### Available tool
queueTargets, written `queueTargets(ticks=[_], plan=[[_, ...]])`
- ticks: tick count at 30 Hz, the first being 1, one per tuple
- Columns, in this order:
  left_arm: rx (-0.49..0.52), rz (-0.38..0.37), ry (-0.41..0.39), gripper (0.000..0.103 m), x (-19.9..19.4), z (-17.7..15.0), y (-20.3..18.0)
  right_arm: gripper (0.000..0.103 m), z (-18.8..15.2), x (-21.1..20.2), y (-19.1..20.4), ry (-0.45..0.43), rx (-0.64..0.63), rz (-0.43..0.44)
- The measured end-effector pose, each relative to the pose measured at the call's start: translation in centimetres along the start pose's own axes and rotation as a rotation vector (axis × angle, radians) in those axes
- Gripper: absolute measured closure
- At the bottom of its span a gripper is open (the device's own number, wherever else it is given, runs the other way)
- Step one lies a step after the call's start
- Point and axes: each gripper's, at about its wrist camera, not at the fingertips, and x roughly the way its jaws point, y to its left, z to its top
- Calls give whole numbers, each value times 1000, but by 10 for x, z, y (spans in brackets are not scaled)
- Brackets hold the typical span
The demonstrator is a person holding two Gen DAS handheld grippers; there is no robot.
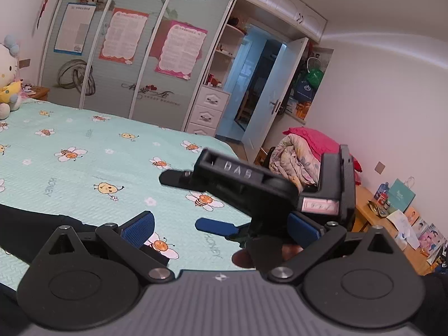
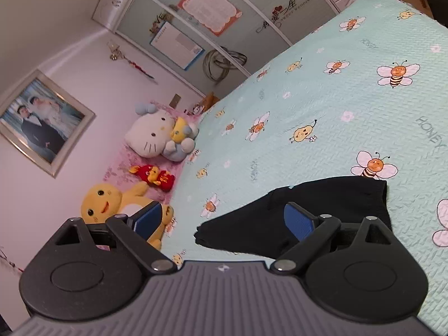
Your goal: Fold clothes
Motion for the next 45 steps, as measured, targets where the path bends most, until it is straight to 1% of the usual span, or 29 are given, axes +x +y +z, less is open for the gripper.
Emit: queueTargets(ticks=[3, 8, 12, 14, 16, 17, 20, 21, 25, 34, 36, 38, 41, 42, 45], plan=[[-13, -26, -21, 0, -4, -4, -1, 9, 2, -1, 0, -2, 45, 11], [-11, -45, -41, 0, -10, -10, -4, 9, 5, -7, 5, -24, 40, 32], [2, -69, -62, 0, -15, -11, -8, 9, 7, -9, 8, -31, 52, 77], [-7, -80, -69, 0, -18, -12, -8, 9, 8, -10, 8, -27, 73, 98], [-22, -91, -75, 0, -20, -13, -6, 6, 7, -12, 6, -23, 110, 133], [-27, -91, -74, 0, -21, -13, -5, 2, 7, -13, 3, -21, 136, 155], [-7, -38, -43, 0, -21, -13, -5, 2, 11, -15, -1, -20, 201, 177], [-1, -37, -40, 0, -22, -14, -5, 2, 12, -15, -1, -20, 205, 174], [20, -16, -38, 0, -27, -15, -6, 2, 5, -11, 9, -12, 183, 155], [78, 52, -27, 0, -41, -22, -8, 2, -14, -2, 14, 25, 200, 191], [43, 49, -28, 0, -40, -27, -2, 2, -16, 2, 13, 37, 203, 189], [-34, 28, -19, 0, -34, -30, 10, 2, -19, 8, 11, 49, 207, 188], [-146, 5, 24, 0, -19, -31, 28, 2, -15, 22, 7, 70, 202, 180], [-159, 10, 31, 0, -15, -29, 31, 2, -14, 27, 7, 79, 196, 179], [-98, 74, 10, 0, -10, -24, 25, 2, -9, 41, 6, 104, 184, 196]])
